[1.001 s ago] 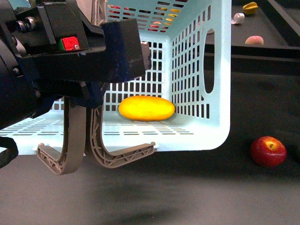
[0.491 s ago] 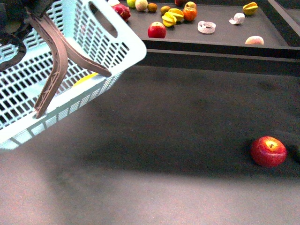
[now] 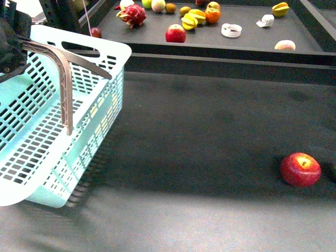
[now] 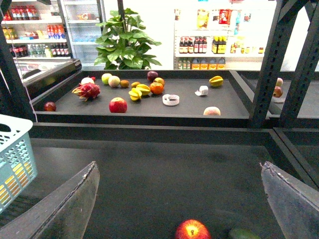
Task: Pick mango with right arm and hold basket with left
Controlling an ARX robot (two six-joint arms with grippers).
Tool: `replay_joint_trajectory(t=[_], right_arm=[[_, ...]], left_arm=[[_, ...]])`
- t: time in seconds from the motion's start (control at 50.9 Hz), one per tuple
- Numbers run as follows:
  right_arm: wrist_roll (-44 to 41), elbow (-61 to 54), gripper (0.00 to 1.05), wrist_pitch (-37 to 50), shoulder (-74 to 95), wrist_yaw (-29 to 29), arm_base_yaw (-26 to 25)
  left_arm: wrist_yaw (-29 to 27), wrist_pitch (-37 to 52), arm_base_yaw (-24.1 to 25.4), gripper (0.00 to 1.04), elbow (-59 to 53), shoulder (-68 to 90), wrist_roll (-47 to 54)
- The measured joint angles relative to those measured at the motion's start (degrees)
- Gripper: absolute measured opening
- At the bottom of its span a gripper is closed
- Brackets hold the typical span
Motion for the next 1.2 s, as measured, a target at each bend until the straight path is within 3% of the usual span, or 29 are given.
replay_joint_trajectory(t=[0.373, 0.55, 0.746, 0.805, 1.198], right_arm=[[0.0, 0.0, 0.97, 0.0, 0.0, 0.0, 0.0], [0.0, 0.0, 0.97, 0.0, 0.0, 0.0, 0.0], [0.0, 0.0, 0.97, 0.0, 0.0, 0.0, 0.0], [0.0, 0.0, 0.97, 0.0, 0.0, 0.0, 0.0], [0.0, 0.0, 0.97, 0.0, 0.0, 0.0, 0.0]], left_arm=[[-0.1, -1.2, 1.3, 0.11, 0.9, 4.7, -7.2], [-0.2, -2.8, 1.4, 0.43, 1.4, 4.7, -8.8], [-0.2, -4.4, 2.7, 0.92, -2.7, -3.2, -6.4], [-0.2, -5.2, 3.8, 1.01, -4.4, -6.5, -4.6], [3.5, -8.0, 14.4, 0.99, -23.3, -35.8, 15.9]])
